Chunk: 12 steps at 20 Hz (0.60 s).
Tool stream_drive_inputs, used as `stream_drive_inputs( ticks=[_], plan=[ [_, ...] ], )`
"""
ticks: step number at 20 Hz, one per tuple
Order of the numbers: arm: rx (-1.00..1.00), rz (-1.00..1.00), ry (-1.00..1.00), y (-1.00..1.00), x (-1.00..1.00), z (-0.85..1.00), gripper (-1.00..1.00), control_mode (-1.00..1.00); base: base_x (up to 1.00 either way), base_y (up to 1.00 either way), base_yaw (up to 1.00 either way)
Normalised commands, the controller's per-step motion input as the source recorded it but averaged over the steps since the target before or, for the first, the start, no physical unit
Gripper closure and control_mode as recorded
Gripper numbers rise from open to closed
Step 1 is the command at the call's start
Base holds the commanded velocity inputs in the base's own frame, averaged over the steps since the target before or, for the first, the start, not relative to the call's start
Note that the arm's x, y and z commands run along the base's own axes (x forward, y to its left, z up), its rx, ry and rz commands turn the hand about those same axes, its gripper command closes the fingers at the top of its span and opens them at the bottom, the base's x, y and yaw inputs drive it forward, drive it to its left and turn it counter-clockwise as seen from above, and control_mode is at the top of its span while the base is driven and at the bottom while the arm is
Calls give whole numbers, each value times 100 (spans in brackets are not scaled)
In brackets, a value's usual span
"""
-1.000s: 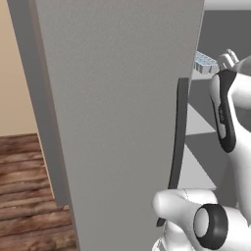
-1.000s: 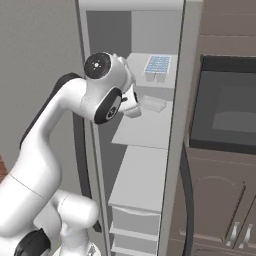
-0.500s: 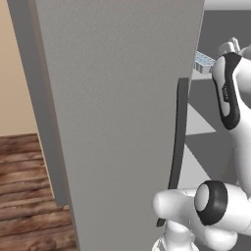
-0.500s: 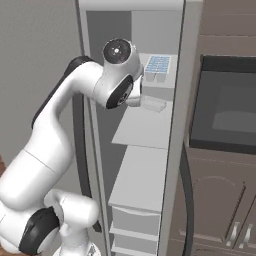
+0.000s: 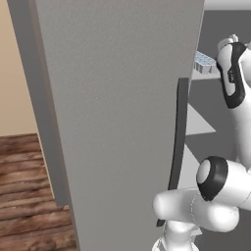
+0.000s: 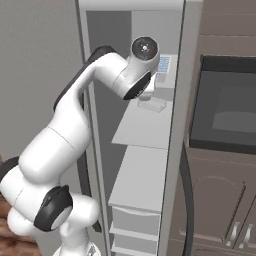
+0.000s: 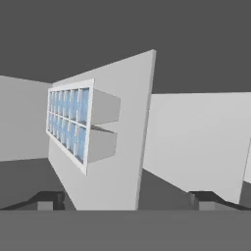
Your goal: Open the freezer door, pick up the ice cube tray from the freezer, and place it on the dining counter.
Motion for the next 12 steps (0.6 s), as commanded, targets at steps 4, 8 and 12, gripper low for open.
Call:
stream_drive_inputs(
  ticks=[4, 8, 12],
  plan=[
    [3, 0, -1, 0, 50, 0, -100, -100, 0, 0, 0],
    [5, 0, -1, -4, 51, -1, -100, -100, 0, 0, 0],
    [5, 0, 0, -15, 44, -1, -100, -100, 0, 0, 0]
  ],
)
